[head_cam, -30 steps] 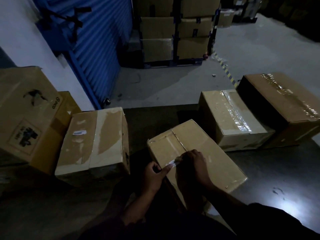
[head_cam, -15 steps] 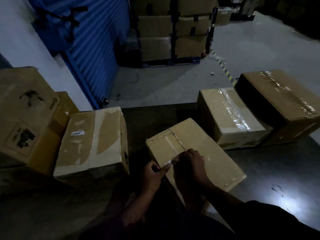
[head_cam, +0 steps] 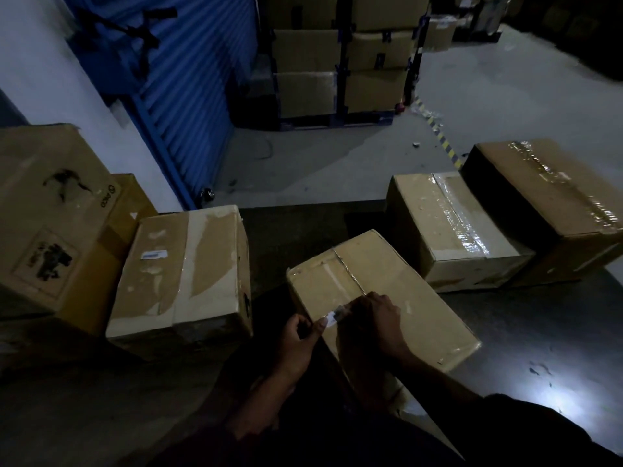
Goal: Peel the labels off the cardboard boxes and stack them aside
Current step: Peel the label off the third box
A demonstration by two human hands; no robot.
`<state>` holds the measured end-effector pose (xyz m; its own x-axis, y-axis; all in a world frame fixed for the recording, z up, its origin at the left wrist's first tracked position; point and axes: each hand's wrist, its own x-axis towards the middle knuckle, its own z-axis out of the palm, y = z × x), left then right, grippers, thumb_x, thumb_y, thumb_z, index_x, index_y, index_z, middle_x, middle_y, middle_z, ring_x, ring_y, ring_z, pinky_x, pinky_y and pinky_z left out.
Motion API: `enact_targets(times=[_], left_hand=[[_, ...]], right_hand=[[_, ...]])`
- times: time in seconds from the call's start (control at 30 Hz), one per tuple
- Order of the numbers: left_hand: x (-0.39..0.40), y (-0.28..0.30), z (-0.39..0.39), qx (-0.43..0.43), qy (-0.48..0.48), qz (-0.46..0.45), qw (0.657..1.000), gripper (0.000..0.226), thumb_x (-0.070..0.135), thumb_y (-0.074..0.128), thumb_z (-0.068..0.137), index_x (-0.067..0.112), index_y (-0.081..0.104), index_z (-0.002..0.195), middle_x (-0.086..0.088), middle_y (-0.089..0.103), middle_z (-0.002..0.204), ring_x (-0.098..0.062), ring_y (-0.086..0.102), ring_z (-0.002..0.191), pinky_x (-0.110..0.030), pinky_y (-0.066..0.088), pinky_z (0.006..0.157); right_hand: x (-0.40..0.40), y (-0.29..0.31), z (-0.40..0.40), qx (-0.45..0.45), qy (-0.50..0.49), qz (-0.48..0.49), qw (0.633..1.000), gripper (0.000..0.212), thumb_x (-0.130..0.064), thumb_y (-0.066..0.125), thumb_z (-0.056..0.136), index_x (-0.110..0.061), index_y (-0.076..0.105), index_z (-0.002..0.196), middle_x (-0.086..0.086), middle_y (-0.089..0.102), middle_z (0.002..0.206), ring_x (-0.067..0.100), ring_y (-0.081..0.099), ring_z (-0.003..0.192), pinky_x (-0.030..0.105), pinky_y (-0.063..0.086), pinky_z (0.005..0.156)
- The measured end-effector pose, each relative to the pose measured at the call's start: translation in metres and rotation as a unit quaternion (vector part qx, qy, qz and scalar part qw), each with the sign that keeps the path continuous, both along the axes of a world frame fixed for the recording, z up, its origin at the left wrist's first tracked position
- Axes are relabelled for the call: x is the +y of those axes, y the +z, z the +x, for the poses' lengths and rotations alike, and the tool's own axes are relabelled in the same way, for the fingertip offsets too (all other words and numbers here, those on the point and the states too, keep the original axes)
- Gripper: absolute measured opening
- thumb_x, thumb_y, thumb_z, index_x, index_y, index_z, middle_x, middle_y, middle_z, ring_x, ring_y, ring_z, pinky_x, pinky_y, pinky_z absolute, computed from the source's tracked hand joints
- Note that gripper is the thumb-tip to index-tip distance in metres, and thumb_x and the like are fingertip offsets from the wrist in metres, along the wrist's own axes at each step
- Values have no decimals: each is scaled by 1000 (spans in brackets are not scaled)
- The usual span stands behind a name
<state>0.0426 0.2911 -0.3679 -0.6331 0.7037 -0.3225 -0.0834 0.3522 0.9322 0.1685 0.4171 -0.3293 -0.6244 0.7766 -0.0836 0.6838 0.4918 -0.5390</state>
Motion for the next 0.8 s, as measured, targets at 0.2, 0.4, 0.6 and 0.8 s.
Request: enact_targets(times=[0.2,0.4,0.6,0.8], left_hand=[[0,-5,-2,6,-2,-7,1000,40,55,68,80,16,57,85,2,63,84,-12,59,78,-27,43,67],[1,-6,-2,22,1,-3,1000,33,46,71,84,19,54,78,10,55,72,0,51,63,-21,38,58],[2,-7,-3,25,3,18,1000,39,55,70,77,20,53,76,8,54,72,-2,50,66,-21,38,62],[2,-12,-4,25,8,15,1000,61,77,65,60,21,54,79,4,59,79,-11,55,74,-30,42,67]], right_hand=[[-1,1,2,43,-16,-39,998,39,-50,50,86,-18,70,96,5,64,101,26,58,95,48,46,85],[-3,-2,2,21,-7,-8,1000,28,-53,65,84,-29,71,98,-8,60,97,16,53,92,35,42,78],[2,5,-5,-59,3,-23,998,24,-34,62,90,-21,69,109,6,58,111,29,49,109,43,39,90],[7,7,-11,-84,-14,-61,994,34,-45,56,93,-18,68,111,10,58,116,32,49,114,41,40,91]])
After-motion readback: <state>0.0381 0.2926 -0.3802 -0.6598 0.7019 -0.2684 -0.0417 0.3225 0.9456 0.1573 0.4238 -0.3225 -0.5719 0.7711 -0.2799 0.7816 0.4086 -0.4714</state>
